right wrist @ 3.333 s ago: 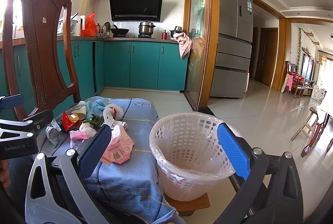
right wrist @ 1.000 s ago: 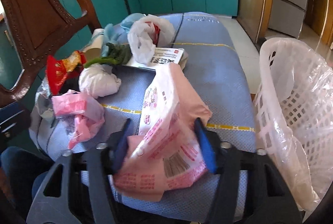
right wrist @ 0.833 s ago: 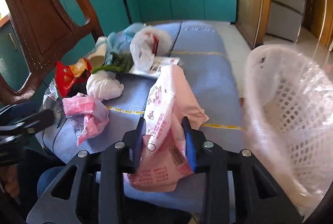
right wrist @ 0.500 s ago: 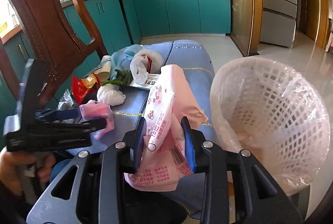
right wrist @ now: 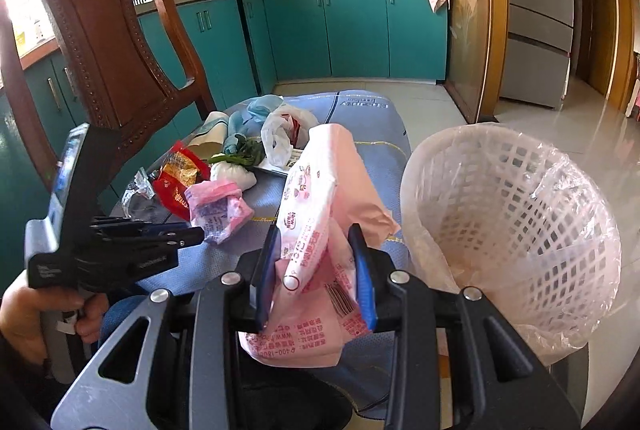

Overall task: Collect trash
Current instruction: 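Lift the pink bag with the right tool while the left tool grasps the pink plastic bag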

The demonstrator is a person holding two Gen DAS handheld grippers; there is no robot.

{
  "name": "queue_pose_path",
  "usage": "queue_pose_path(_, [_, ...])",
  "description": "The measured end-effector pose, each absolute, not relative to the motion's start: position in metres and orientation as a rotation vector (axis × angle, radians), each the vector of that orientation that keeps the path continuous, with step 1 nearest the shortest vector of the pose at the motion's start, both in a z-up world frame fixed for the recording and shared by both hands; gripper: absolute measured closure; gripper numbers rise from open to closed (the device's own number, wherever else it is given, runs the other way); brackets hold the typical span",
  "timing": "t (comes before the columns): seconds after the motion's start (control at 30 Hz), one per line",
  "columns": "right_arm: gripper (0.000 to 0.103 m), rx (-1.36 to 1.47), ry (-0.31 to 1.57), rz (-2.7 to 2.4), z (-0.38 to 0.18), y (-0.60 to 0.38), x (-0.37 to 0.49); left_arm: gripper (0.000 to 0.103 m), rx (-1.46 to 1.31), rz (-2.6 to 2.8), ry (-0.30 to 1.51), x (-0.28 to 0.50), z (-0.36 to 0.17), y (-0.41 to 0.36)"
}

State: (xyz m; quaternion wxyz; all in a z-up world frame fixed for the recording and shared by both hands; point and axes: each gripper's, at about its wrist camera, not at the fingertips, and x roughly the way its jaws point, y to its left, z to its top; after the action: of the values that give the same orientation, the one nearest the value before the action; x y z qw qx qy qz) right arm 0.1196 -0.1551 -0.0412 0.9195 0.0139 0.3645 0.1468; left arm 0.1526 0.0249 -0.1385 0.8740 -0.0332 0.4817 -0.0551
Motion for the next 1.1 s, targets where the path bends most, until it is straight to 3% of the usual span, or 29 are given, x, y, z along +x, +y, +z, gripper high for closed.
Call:
queue_pose_path(0.1, [0.068,0.031,0.752,0.299,-0.043,-0.155,0.120,0.023,-0.103,-0.111,0.956,0.149,-0.123,0.028])
queue_pose_path(0.17, [0.068,0.032,0.754,0.299,-0.043,-0.155,0.121,0.014,-0.107,-0.105,0.944,0.156,-0.117,0.025])
queue_pose_path(0.37, [0.068,0.032,0.723,0.279,-0.036,-0.160,0.117,0.009,-0.106,-0.096,0.982,0.186,-0.122,0.007])
queue_pose_path(0.53, [0.068,0.023,0.722,0.268,-0.035,-0.160,0.118,0.012,-0.002,-0.054,1.002,0.193,-0.140,-0.005])
queue_pose_path(0.6, [0.068,0.019,0.720,0.264,-0.036,-0.159,0.119,0.034,-0.013,-0.064,1.027,0.193,-0.147,-0.003])
queue_pose_path(0.73, [0.068,0.020,0.725,0.258,-0.037,-0.159,0.118,0.041,-0.054,-0.088,1.037,0.187,-0.150,0.004])
queue_pose_path(0.8, [0.068,0.019,0.732,0.250,-0.039,-0.159,0.118,0.051,-0.061,-0.094,1.029,0.183,-0.149,0.007])
queue_pose_path(1.1, [0.068,0.002,0.750,0.243,-0.043,-0.150,0.117,0.052,-0.063,-0.096,0.960,0.158,-0.135,0.016])
